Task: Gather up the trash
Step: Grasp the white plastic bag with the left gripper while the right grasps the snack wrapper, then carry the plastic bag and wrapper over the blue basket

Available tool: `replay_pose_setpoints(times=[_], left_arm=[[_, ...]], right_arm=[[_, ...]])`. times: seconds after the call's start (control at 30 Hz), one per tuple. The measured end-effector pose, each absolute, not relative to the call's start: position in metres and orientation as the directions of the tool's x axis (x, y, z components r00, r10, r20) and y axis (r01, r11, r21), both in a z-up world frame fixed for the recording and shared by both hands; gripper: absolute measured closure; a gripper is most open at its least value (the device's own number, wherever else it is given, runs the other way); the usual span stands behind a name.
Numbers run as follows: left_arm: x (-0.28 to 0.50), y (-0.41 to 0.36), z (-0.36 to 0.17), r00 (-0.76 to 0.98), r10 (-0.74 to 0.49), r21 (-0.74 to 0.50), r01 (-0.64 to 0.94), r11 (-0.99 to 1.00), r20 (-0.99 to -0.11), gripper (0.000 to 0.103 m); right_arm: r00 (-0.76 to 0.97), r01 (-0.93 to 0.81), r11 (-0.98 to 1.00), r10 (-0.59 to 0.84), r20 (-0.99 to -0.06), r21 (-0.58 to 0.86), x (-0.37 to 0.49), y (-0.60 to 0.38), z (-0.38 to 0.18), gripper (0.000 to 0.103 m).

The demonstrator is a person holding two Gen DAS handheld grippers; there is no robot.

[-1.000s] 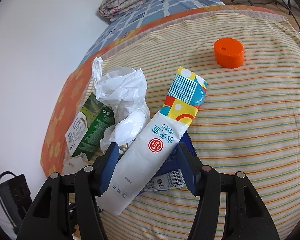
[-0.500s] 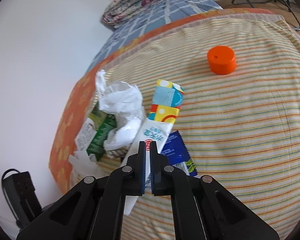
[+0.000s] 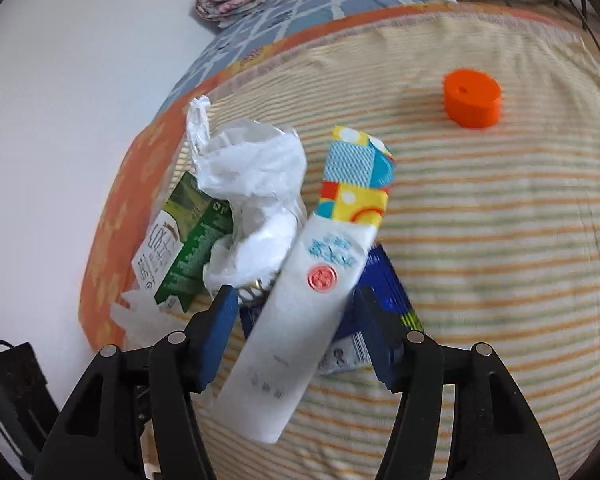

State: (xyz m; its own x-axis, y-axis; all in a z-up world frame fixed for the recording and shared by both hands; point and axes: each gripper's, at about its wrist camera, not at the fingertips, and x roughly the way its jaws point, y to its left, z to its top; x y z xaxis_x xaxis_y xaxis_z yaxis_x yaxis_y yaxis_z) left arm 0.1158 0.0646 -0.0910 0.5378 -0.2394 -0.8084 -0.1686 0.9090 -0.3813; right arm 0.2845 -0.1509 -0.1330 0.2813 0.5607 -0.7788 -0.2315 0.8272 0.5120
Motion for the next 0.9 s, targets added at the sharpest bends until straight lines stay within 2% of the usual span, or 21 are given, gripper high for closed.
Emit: replay_pose_setpoints(times=[0.03, 0.1, 0.13, 0.23, 0.37, 0.67, 0.9], left_arm=[[0.116, 0.066, -0.091, 0.538, -0.238, -0.381, -0.170, 0.909, -0.808, 0.100], [0.115, 0.067, -0.090, 0.540, -0.236, -0.380, -0.171, 0.909, -0.808, 0.100], [0.115, 0.067, -0.090, 0.540, -0.236, -0.379, -0.169, 0.910, -0.808, 0.100], [0.110, 0.069, -0.086, 0.548, -0.236, -0.378, -0.163, 0.911, -0.803, 0.100], [0.101, 0.071, -0.079, 0.555, -0.247, -0.388, -0.151, 0.909, -0.794, 0.100], [0.064, 0.053, -0.057, 0.576, -0.282, -0.392, -0.074, 0.917, -0.767, 0.100], [0.028, 0.031, -0.057, 0.563, -0.298, -0.374, -0.022, 0.927, -0.771, 0.100]], right_arm=[[0.286, -0.237, 0.828, 0.559, -0.778, 0.508, 0.285, -0.148, -0.134, 0.042], [0.291, -0.242, 0.832, 0.552, -0.781, 0.498, 0.285, -0.145, -0.137, 0.050], [0.293, -0.245, 0.837, 0.545, -0.786, 0.489, 0.284, -0.145, -0.137, 0.070], [0.286, -0.257, 0.832, 0.552, -0.783, 0.493, 0.280, -0.149, -0.137, 0.081], [0.291, -0.275, 0.824, 0.562, -0.774, 0.495, 0.268, -0.162, -0.126, 0.084], [0.265, -0.368, 0.760, 0.638, -0.723, 0.536, 0.210, -0.187, -0.092, 0.084], [0.282, -0.503, 0.745, 0.621, -0.732, 0.438, 0.150, -0.186, -0.077, 0.085]])
